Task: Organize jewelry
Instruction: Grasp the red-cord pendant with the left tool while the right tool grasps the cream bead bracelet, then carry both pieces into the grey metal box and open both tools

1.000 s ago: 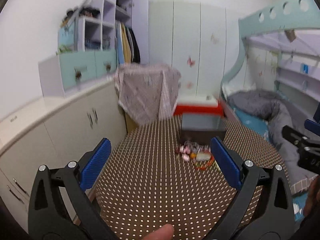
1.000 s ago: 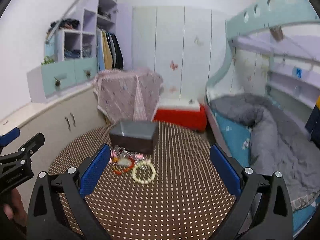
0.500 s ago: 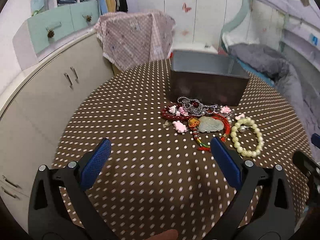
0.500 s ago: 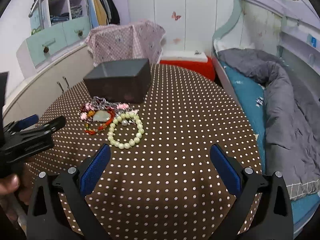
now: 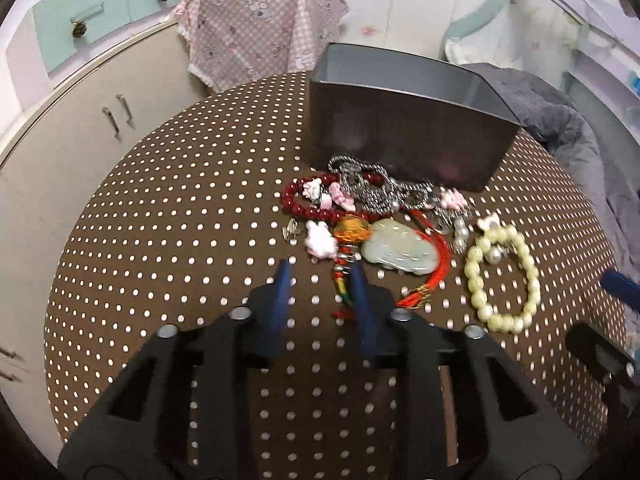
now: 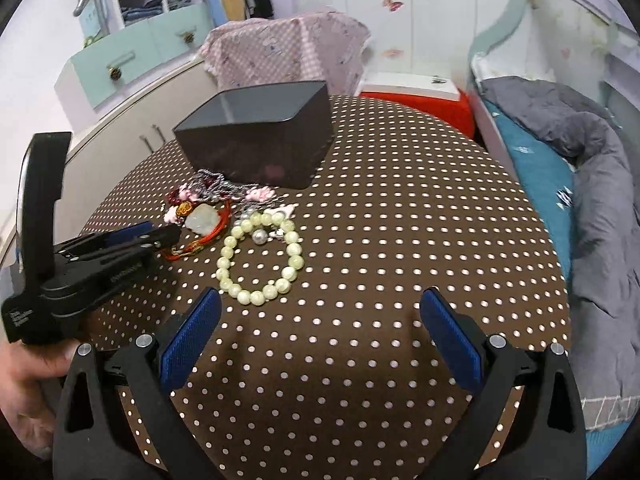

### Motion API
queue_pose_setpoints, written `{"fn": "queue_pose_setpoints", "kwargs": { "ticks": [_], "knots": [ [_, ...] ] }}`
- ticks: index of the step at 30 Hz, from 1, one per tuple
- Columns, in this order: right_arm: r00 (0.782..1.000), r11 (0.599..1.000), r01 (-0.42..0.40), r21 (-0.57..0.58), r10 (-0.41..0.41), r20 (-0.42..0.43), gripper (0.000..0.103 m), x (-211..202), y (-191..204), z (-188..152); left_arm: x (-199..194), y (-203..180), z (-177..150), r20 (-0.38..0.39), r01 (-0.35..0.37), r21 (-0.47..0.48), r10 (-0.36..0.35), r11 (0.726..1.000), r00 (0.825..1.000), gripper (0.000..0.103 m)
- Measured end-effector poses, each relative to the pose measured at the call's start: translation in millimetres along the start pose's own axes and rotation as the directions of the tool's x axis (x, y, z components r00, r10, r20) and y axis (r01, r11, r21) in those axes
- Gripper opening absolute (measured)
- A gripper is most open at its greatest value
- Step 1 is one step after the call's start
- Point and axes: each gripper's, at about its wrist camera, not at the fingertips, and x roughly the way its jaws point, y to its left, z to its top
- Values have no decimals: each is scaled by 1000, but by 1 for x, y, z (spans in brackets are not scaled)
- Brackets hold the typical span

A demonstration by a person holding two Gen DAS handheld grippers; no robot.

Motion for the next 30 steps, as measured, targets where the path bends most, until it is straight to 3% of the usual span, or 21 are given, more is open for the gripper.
{"fn": "queue_pose_setpoints", "kwargs": {
  "ticks": [3,5,8,11,13,15,16,18,23,30],
  "knots": [
    [1000,999,-23,-29,23,2,95,2,10,3,-7,7,-7,-6,44,18,-44,999,999,9],
    [999,998,-38,-47,39,13,94,3,20,5,-11,10,-10,-12,66,35,-65,997,998,9],
    [999,994,-50,-94,52,17,86,11,40,10,-12,17,-10,-14,94,84,-93,992,996,9],
    [999,986,-21,-165,17,-27,70,36,59,15,-16,22,-12,-17,143,113,-142,983,990,9],
    [996,981,16,-193,-32,-79,43,57,65,13,-21,27,-12,-19,177,120,-176,977,984,9],
    [997,980,25,-199,-37,-60,29,56,70,14,-33,33,-9,4,214,127,-217,968,976,9],
    [996,980,33,-194,-47,-69,7,54,71,16,-40,37,-6,21,229,133,-234,964,972,9],
    [996,983,35,-182,-50,-75,8,46,70,18,-52,41,0,55,246,146,-256,958,965,9],
    [999,994,-34,-99,33,-11,8,7,57,30,-75,43,12,125,286,165,-307,944,943,9],
    [988,984,-129,-123,139,72,8,-42,47,59,-107,40,34,226,299,145,-326,943,918,9]
  ]
}}
